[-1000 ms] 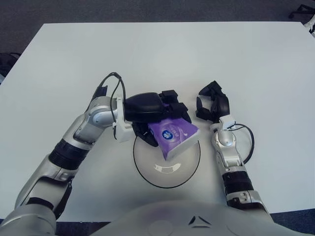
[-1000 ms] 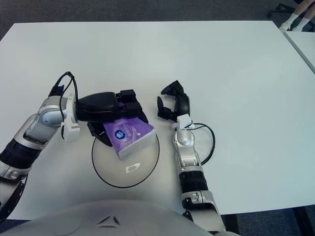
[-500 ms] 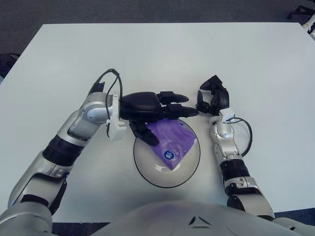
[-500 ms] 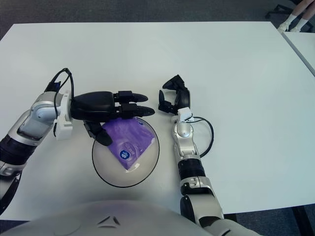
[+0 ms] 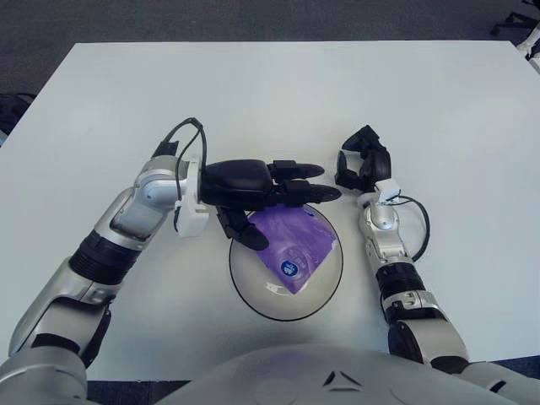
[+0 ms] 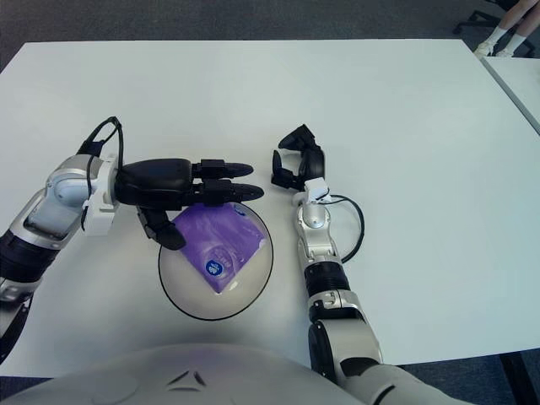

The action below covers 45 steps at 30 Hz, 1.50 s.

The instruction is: Put the tissue paper into the plate.

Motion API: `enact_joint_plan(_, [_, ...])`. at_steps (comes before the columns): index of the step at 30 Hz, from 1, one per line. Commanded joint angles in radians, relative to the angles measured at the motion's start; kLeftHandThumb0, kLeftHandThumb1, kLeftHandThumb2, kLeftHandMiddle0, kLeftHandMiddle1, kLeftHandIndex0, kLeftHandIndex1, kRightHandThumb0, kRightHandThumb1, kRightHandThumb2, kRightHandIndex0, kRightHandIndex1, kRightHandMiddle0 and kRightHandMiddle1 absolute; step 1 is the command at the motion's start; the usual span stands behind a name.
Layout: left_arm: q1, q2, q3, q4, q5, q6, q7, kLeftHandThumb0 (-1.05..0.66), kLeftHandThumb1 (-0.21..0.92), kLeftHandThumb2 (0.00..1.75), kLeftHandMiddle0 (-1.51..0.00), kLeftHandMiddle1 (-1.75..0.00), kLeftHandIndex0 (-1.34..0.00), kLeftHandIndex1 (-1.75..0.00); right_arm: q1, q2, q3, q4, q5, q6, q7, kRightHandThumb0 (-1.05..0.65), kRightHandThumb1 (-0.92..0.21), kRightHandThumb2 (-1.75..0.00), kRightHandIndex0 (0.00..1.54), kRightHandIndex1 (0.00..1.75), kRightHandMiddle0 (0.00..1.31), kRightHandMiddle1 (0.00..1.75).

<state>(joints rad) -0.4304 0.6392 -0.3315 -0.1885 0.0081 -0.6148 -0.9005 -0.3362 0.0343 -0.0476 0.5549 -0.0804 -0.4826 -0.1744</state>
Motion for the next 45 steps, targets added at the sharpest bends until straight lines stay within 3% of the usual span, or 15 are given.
enact_joint_plan(1, [-0.019,0.027,0.016,-0.017,-0.025,-0.001,-0.024,-1.05,0.92,0.96,0.0,0.0,0.0,0.0,0.182,-0.019,-0.01,0.247,-0.001,-0.017,0.015,-0.47,-0.35,-1.29,0.81,1.63,0.59,1.75])
enact_joint_plan(13, [0.013,0.036,0.062,-0.049,-0.048,0.098,-0.007,-1.05,0.92,0.93,0.0,0.0,0.0,0.0,0.176,-0.028,-0.002,0.259,0.009,-0.005,0.019,-0.48,-0.33,-1.31,0.81,1.68,0.6,1.75])
enact_joint_plan(16, [0.09,-0.025,0.128,-0.087,-0.02,0.191,0.119,-1.03,0.92,0.89,-0.05,-0.03,0.0,0.0,0.199,-0.014,0.003,0.181,0.016,0.022,0.02,-0.47,-0.34,-1.29,0.8,1.68,0.59,1.75])
enact_joint_plan(17, [0.117,-0.052,0.148,-0.104,-0.015,0.228,0.164,-1.0,0.92,0.87,-0.05,-0.22,0.0,-0.16,0.215,-0.006,0.008,0.134,0.014,0.037,0.016,-0.47,-0.35,-1.28,0.79,1.67,0.58,1.75])
enact_joint_plan(18, [0.144,-0.085,0.169,-0.118,-0.013,0.26,0.214,-0.96,0.92,0.84,-0.03,-0.58,0.0,-0.42,0.239,0.003,0.017,0.073,0.009,0.055,0.01,-0.46,-0.36,-1.27,0.78,1.66,0.57,1.75])
enact_joint_plan(19, [0.162,-0.107,0.182,-0.128,-0.012,0.28,0.247,-0.9,0.91,0.81,-0.05,-0.96,0.0,-0.82,0.256,0.009,0.023,0.033,0.006,0.068,0.007,-0.46,-0.37,-1.25,0.77,1.66,0.56,1.75])
enact_joint_plan(20, [0.182,-0.135,0.197,-0.133,-0.011,0.293,0.288,-0.86,0.9,0.8,-0.04,-1.23,0.0,-1.09,0.279,0.016,0.031,-0.019,0.002,0.085,0.004,-0.46,-0.38,-1.24,0.77,1.65,0.56,1.75])
enact_joint_plan(21, [0.21,-0.191,0.219,-0.137,-0.006,0.305,0.362,-0.82,0.89,0.82,-0.08,-1.33,-0.01,-1.22,0.292,0.02,0.034,-0.046,0.0,0.096,0.001,-0.45,-0.39,-1.24,0.76,1.65,0.55,1.75])
enact_joint_plan(22, [0.229,-0.229,0.233,-0.14,-0.001,0.313,0.411,-0.67,0.81,0.84,-0.25,-1.48,-0.13,-1.41,0.299,0.022,0.035,-0.062,-0.002,0.104,-0.001,-0.45,-0.41,-1.21,0.75,1.64,0.53,1.75])
enact_joint_plan(25, [0.288,-0.324,0.294,-0.115,0.098,0.249,0.58,-0.48,0.7,0.87,-0.52,-1.66,-0.28,-1.64,0.314,0.021,0.041,-0.104,-0.009,0.156,-0.005,-0.43,-0.45,-1.16,0.72,1.62,0.5,1.75])
enact_joint_plan(31, [0.329,-0.431,0.357,-0.053,0.228,0.158,0.8,-0.4,0.64,0.92,-0.78,-1.74,-0.36,-1.73,0.326,0.02,0.047,-0.146,-0.013,0.228,-0.008,-0.42,-0.49,-1.11,0.69,1.6,0.47,1.75])
enact_joint_plan(35, [0.329,-0.491,0.421,0.021,0.191,0.17,0.904,-0.41,0.56,1.02,-0.89,-1.74,-0.42,-1.74,0.332,0.018,0.05,-0.174,-0.016,0.267,-0.009,-0.42,-0.5,-1.1,0.69,1.6,0.47,1.75])
enact_joint_plan(41, [0.324,-0.509,0.447,0.073,0.16,0.164,0.941,-0.43,0.47,1.14,-0.99,-1.75,-0.49,-1.75,0.338,0.02,0.052,-0.2,-0.021,0.296,-0.006,-0.42,-0.5,-1.09,0.69,1.6,0.46,1.75])
enact_joint_plan(45, [0.341,-0.575,0.469,0.063,0.006,0.286,0.94,-0.44,0.44,1.17,-1.02,-1.75,-0.51,-1.75,0.345,0.023,0.055,-0.218,-0.018,0.314,-0.002,-0.42,-0.52,-1.07,0.69,1.6,0.45,1.75])
